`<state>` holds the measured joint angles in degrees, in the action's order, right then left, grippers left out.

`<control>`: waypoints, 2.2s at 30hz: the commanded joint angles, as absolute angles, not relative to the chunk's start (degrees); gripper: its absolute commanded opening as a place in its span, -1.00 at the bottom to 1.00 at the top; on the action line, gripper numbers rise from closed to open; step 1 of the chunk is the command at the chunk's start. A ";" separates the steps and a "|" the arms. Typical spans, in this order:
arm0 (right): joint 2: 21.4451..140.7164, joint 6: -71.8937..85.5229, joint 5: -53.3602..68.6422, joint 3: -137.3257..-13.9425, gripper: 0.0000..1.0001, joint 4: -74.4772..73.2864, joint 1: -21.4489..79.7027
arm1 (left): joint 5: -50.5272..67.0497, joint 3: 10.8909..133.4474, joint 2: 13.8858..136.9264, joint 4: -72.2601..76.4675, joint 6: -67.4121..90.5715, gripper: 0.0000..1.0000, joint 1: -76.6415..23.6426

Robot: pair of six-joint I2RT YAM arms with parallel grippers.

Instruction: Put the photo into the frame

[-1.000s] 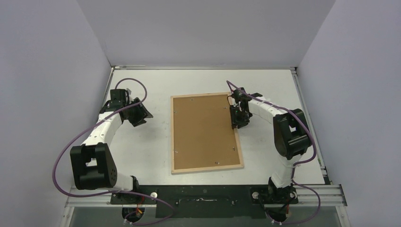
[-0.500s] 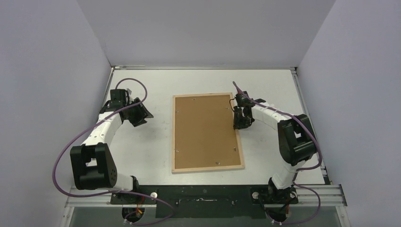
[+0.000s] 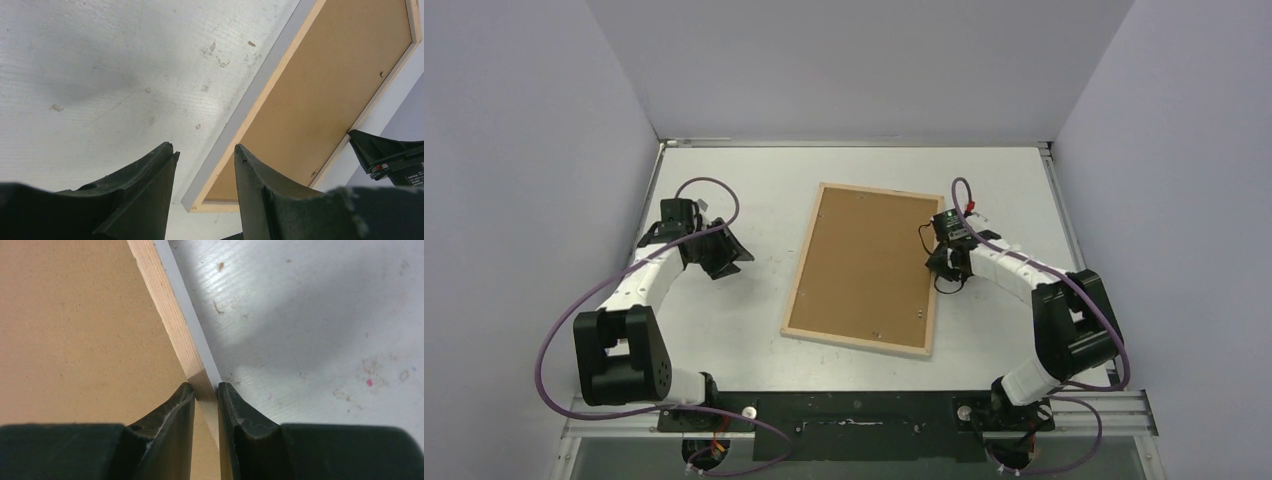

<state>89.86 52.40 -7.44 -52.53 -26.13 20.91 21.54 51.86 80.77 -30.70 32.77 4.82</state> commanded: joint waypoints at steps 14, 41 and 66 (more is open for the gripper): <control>88.88 86.18 -22.99 -53.31 -1.00 -23.22 38.92 | 24.99 48.10 81.28 -28.87 34.97 -0.10 1.46; 80.46 59.80 -30.82 -60.08 0.43 -24.87 44.91 | 18.51 45.62 86.88 -25.75 37.51 -0.06 -1.26; 125.20 20.66 17.15 -99.66 0.76 -30.57 14.15 | 24.96 49.62 92.91 -27.13 34.06 -0.07 -0.88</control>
